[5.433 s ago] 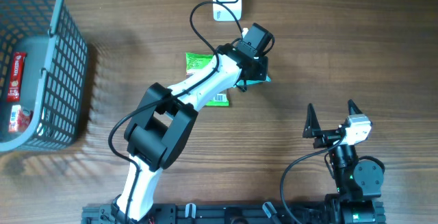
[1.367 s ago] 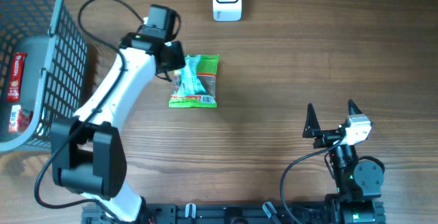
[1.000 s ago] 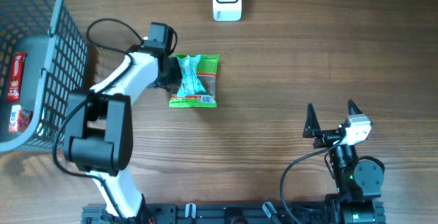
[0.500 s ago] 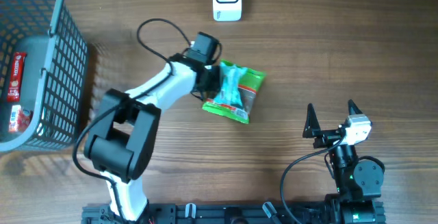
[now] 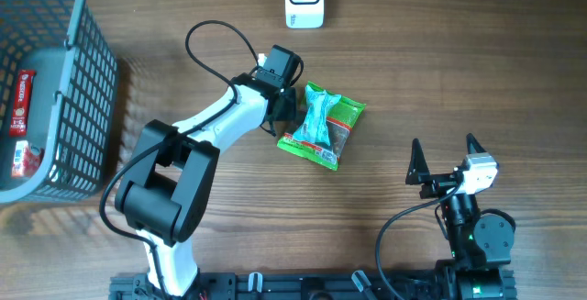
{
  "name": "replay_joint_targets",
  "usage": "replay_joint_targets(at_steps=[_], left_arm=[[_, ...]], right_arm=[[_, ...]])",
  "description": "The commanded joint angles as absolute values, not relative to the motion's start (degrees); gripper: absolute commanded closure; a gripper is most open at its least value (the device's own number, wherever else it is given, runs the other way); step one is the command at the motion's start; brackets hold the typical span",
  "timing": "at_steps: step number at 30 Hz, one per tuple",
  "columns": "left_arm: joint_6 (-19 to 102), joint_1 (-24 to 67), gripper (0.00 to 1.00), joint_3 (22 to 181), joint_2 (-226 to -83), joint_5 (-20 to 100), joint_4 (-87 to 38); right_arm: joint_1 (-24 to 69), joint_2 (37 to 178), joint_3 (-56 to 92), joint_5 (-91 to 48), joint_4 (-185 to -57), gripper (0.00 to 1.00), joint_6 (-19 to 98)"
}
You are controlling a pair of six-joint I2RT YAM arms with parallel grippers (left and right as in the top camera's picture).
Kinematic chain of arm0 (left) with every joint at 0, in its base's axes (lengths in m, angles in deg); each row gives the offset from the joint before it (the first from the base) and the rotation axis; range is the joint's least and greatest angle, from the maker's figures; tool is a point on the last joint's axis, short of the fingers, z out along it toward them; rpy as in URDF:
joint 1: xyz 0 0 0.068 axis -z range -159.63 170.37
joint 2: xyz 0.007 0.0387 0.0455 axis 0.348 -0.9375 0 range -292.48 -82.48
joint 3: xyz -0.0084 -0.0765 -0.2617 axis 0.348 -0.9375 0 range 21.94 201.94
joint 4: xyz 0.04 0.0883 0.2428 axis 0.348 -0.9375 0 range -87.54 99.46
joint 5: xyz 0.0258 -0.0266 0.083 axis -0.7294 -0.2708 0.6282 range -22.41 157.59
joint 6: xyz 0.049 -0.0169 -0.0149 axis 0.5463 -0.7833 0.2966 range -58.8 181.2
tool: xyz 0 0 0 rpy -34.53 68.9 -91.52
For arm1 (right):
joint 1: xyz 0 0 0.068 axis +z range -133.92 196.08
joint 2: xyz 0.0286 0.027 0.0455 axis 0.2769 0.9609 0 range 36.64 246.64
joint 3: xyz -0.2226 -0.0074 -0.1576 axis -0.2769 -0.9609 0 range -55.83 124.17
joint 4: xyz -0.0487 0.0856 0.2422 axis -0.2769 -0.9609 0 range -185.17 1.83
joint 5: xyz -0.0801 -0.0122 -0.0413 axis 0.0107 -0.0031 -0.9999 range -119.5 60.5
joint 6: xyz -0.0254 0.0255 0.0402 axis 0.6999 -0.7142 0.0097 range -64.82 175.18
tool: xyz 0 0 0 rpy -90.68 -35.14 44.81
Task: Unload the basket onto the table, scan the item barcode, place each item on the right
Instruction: 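Lower the bags onto the table center and open the left gripper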
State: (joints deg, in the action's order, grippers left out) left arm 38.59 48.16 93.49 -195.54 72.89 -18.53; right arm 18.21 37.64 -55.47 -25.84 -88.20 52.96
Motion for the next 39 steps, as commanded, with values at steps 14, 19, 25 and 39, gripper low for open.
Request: replay_joint_targets(at_steps=[14,19,25,39], left_arm=[[36.3,54.3,0.55,93.2,-197.0,62.9,-21.4],[36.3,54.4,0.53,93.2,-197.0,62.8,-21.8],[36.3,54.1,0.46,93.2,-197.0,63.4,-21.8],[39.9,41.2,0.5,112.7,-181.4,70.5,-40.1]], right_arm=[[17.9,37.4,-55.5,-25.1,-88.0,0.0,53.6],[17.9,37.4,-55.5,-25.1,-88.0,0.0,53.6],[17.9,37.4,-55.5,-25.1,-88.0,0.01,53.6],[17.9,37.4,-55.5,-25.1,-88.0,0.0,53.7]])
